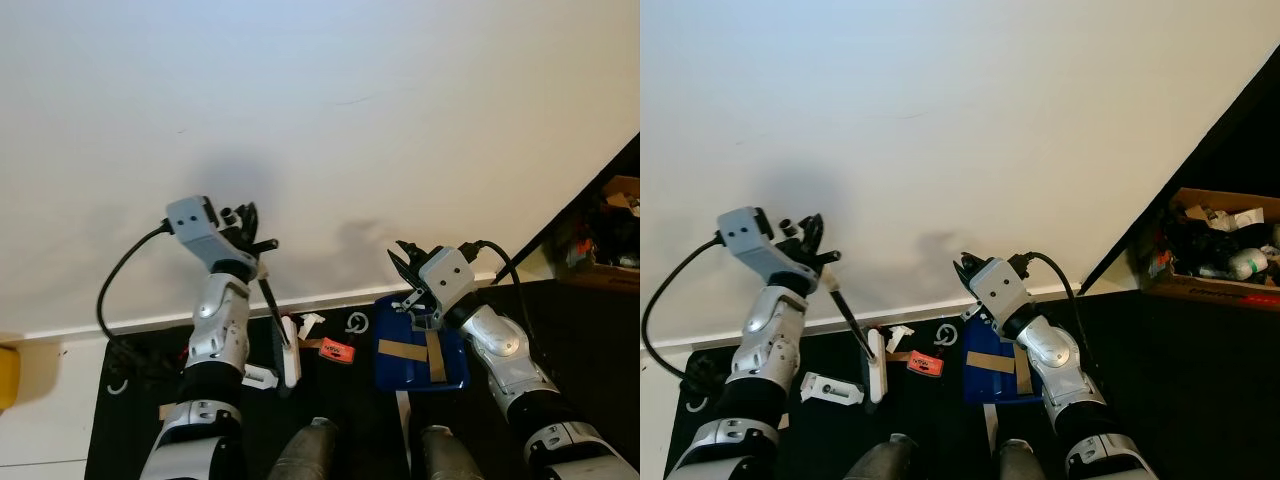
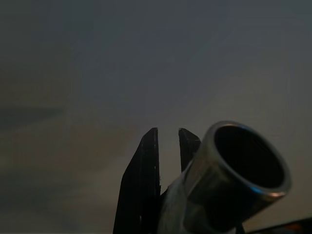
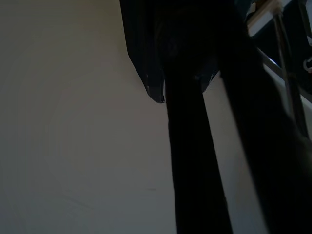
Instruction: Sweep floor
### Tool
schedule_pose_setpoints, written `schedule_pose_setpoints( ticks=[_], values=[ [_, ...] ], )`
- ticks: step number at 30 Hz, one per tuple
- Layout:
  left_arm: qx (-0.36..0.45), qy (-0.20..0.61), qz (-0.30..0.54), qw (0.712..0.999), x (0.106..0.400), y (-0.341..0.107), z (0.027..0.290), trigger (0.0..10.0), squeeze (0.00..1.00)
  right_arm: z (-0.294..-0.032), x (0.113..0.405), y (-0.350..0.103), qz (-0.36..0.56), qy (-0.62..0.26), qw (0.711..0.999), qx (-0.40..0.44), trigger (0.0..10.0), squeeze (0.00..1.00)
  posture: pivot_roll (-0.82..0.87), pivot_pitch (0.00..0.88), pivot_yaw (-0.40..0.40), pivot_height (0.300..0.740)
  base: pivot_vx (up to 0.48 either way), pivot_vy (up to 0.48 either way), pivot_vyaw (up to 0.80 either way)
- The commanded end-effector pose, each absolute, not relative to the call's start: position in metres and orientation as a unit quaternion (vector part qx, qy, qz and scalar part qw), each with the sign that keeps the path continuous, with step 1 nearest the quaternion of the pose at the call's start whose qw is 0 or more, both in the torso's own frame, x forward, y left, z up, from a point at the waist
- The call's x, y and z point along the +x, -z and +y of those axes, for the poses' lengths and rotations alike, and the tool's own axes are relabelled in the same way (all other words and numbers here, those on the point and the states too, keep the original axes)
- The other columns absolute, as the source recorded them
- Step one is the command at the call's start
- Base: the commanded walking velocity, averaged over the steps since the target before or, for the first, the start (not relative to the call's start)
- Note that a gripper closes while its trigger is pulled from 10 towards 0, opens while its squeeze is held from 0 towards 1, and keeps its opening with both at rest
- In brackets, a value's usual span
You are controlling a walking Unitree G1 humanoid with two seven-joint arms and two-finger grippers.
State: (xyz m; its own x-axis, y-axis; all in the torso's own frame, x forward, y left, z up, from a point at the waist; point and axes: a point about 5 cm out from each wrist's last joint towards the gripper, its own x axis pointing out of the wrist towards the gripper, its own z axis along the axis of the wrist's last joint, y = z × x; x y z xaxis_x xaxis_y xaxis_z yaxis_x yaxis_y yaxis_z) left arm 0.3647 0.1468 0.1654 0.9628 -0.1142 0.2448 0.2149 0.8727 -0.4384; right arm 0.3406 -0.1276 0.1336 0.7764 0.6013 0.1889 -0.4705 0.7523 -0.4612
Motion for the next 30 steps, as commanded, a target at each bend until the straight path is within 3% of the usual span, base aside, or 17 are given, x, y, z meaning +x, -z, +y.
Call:
schedule_pose_setpoints(
  ticks=[1,10,19,26,30],
  values=[
    [-0.319,0.131,-0.093,0.934,0.361,-0.161,0.119,10.0,0.00,-0.115,0.331,-0.109,-0.121,-0.309,0.931,-0.154,10.0,0.00,0.12,0.460,0.140,0.740,0.000,0.000,0.00],
    [-0.368,0.182,-0.116,0.904,0.354,-0.188,0.086,10.0,0.00,-0.112,0.333,-0.111,-0.122,-0.311,0.930,-0.154,10.0,0.00,0.12,0.453,0.140,0.740,0.000,0.000,0.00],
    [-0.408,0.209,-0.125,0.880,0.343,-0.211,0.072,10.0,0.00,-0.111,0.333,-0.110,-0.121,-0.312,0.930,-0.153,10.0,0.00,0.13,0.448,0.141,0.740,0.000,0.000,0.00],
    [-0.393,0.208,-0.152,0.883,0.335,-0.232,0.090,10.0,0.00,-0.111,0.334,-0.110,-0.120,-0.309,0.931,-0.153,10.0,0.00,0.15,0.423,0.148,0.740,0.000,0.000,0.00],
    [-0.343,0.209,-0.171,0.900,0.326,-0.246,0.117,10.0,0.00,-0.112,0.334,-0.110,-0.122,-0.305,0.932,-0.152,10.0,0.00,0.16,0.411,0.154,0.740,0.000,0.000,0.00]
  ],
)
